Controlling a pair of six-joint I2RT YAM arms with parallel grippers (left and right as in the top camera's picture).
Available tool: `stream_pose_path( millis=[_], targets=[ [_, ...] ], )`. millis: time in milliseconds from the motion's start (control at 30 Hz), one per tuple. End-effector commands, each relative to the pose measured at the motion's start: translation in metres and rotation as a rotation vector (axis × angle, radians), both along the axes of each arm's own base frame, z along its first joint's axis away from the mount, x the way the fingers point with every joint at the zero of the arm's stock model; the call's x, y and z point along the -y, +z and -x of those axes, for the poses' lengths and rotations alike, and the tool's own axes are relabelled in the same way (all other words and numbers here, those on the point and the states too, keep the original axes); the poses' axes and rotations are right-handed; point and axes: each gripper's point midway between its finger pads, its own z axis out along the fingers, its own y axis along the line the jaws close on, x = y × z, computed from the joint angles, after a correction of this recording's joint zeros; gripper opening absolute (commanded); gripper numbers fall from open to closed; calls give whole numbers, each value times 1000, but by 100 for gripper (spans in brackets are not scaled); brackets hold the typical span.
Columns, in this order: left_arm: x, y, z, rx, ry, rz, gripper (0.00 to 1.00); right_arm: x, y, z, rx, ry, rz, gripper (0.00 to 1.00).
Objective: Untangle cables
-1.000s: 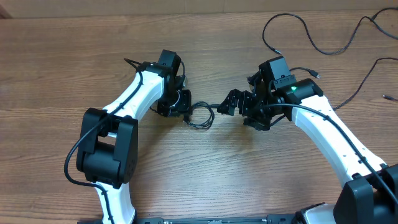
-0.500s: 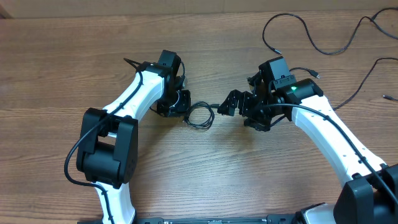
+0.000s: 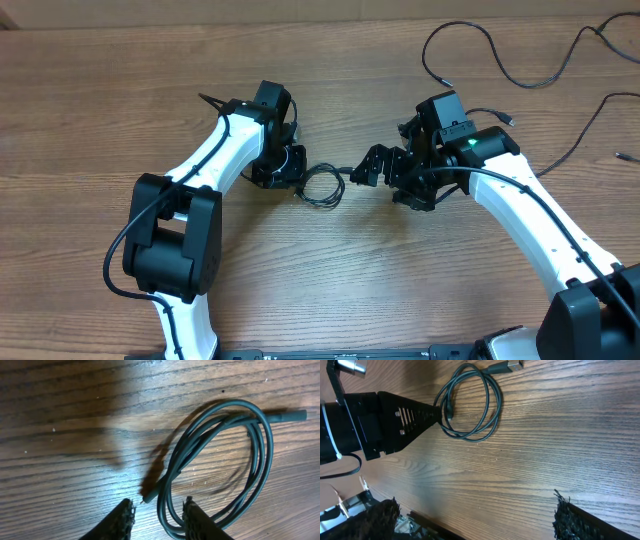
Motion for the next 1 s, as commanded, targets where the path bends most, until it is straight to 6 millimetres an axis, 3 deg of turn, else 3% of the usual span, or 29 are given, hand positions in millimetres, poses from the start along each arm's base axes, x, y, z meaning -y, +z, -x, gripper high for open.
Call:
stream_pose_path(
  millis=[0,100,233,333,533,700,800,967],
  targets=[
    [-2,-7,3,-20,2,-13,32,0,-1,1,5,8,6,100],
    [-2,-7,4,-22,5,-14,26,0,-1,1,4,8,7,100],
    [-2,-9,5,-26,5,-15,27,0,-1,2,2,8,7,100],
    [-3,-10,5,-23,4,-19,20,0,-1,2,2,8,8,100],
    [-3,-13,5,-18,5,-17,24,0,-2,2,-1,8,8,100],
    [-3,-13,4,-14,5,-15,15,0,-2,3,-3,8,9,100],
    [-3,-13,4,-14,5,-15,4,1,-2,3,-5,8,10,100],
    [-2,-11,6,-23,5,-6,4,1,-3,5,-14,8,13,100]
  ],
)
